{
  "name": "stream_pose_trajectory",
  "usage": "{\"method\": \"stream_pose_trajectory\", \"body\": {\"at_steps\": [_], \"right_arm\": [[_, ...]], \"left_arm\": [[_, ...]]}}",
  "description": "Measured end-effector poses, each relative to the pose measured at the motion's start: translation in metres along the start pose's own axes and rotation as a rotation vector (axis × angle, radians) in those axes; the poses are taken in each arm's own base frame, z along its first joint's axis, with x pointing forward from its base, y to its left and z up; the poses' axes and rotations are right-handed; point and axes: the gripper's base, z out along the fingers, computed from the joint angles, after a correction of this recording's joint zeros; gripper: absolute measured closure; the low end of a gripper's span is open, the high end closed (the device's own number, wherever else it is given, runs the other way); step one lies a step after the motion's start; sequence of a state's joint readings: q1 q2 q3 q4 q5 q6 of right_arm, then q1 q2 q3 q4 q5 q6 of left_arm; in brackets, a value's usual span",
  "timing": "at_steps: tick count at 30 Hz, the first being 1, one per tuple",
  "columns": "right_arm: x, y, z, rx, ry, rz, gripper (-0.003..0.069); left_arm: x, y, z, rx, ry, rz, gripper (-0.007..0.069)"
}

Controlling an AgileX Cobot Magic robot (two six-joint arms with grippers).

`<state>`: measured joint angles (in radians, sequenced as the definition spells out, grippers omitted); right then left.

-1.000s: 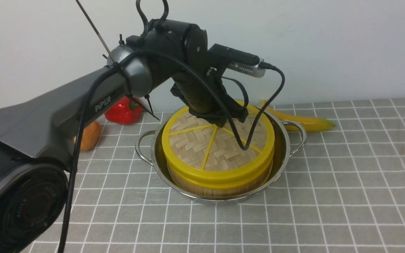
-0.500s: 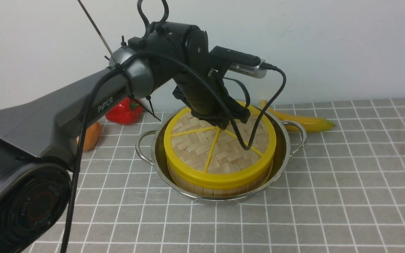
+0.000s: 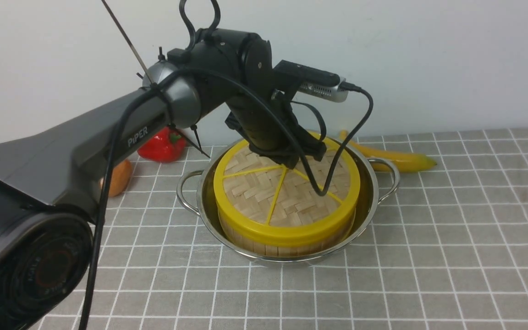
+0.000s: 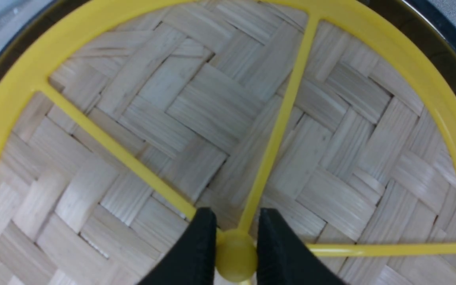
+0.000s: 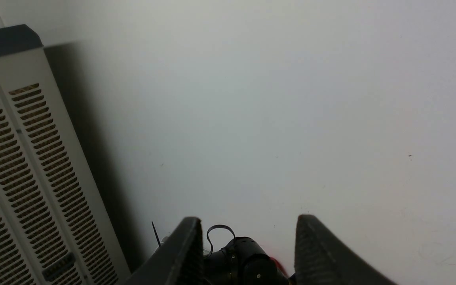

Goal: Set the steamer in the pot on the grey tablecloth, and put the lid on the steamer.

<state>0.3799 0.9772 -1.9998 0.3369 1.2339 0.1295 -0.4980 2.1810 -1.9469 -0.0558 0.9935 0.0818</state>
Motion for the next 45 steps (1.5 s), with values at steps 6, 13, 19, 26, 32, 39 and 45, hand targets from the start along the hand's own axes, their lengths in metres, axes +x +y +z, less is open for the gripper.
{"method": "stream_pose_trajectory", "body": {"at_steps": [6, 13, 19, 26, 32, 39, 45], "right_arm": [[0.0, 0.0, 0.0, 0.0, 0.0, 0.0, 0.0327], [0.0, -0.001, 0.0, 0.011, -0.001, -0.014, 0.0326], [0.002, -0.009, 0.003, 0.088, 0.007, -0.091, 0.0326], [0.032, -0.04, 0.027, 0.264, 0.153, -0.174, 0.0362], [0.085, -0.062, 0.03, 0.345, 0.288, -0.206, 0.0477], [0.156, -0.08, 0.007, 0.395, 0.232, -0.234, 0.0578], [0.224, -0.096, -0.011, 0.423, 0.237, -0.245, 0.0594]], "left_arm": [[0.0, 0.003, -0.002, -0.034, 0.0, 0.022, 0.0218], [-0.004, 0.011, -0.064, -0.158, -0.066, 0.088, 0.0036], [0.005, 0.016, -0.161, -0.283, -0.176, 0.112, 0.0127], [0.053, 0.014, -0.302, -0.376, -0.394, 0.056, 0.0606], [0.102, 0.007, -0.377, -0.382, -0.568, 0.027, 0.0647], [0.18, 0.001, -0.383, -0.37, -0.577, 0.038, 0.0647], [0.248, -0.005, -0.34, -0.316, -0.625, 0.033, 0.0647]]}}
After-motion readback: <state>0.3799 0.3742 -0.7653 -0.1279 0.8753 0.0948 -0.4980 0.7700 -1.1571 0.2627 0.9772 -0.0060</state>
